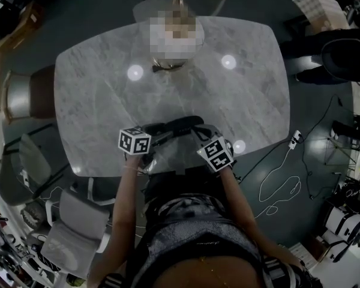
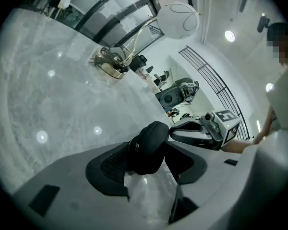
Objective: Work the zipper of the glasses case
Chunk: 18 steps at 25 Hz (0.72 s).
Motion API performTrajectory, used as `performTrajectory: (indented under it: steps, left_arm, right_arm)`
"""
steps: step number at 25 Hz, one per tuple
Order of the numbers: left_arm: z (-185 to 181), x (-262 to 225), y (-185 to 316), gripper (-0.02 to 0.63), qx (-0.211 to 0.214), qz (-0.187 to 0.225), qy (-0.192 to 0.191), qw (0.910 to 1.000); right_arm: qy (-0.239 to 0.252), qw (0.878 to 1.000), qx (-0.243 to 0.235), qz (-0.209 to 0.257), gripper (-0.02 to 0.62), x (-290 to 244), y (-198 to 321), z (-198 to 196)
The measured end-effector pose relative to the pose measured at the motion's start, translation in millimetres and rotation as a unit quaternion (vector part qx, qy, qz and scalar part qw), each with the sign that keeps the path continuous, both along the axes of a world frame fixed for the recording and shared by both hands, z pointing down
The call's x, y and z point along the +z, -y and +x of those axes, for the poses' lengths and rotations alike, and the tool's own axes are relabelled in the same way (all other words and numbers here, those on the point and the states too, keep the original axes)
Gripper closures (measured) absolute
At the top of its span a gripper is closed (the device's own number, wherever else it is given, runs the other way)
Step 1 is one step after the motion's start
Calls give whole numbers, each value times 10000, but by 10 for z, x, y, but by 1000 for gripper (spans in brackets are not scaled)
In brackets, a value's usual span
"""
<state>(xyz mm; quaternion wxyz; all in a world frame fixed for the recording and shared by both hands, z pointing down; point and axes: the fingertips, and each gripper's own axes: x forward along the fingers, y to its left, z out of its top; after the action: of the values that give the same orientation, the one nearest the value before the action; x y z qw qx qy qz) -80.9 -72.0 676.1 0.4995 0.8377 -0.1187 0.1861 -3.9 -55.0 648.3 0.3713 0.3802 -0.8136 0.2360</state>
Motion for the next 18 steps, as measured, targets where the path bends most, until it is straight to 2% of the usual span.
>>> performTrajectory:
  steps: [6, 10, 11, 12, 13, 14, 16, 18]
  left_arm:
    - [4, -42, -100, 387, 501, 894, 384, 9940]
    - [33, -39, -188, 388, 847, 1521, 732, 9820]
    - [39, -32, -204, 388, 889, 1635, 804, 9792]
    - [42, -21, -219, 388, 903, 1722, 858, 9772]
    - [46, -11, -234, 388, 902, 1790, 899, 9756]
    - [50, -5, -248, 388, 906, 1848, 941, 9741]
    - [60, -7, -273, 390, 962, 1971, 1051, 9700]
    - [80, -35, -300, 390, 1067, 2112, 1147, 9648]
  right_arm:
    - [-442, 9941, -992, 48, 532, -4, -83, -45]
    - [-172, 9921, -1226, 220, 528, -166, 9, -96]
    - [-93, 9912, -1308, 201, 512, -196, 29, -118]
    - [-63, 9893, -1451, 139, 448, -205, 33, -145]
    - [-100, 9861, -1657, 55, 367, -195, 21, -173]
    - [-207, 9813, -1914, -8, 339, -172, 2, -199]
    - [-552, 9668, -2496, -45, 323, -97, -36, -244]
    - [-918, 9469, -3078, -128, 310, 22, -95, -281]
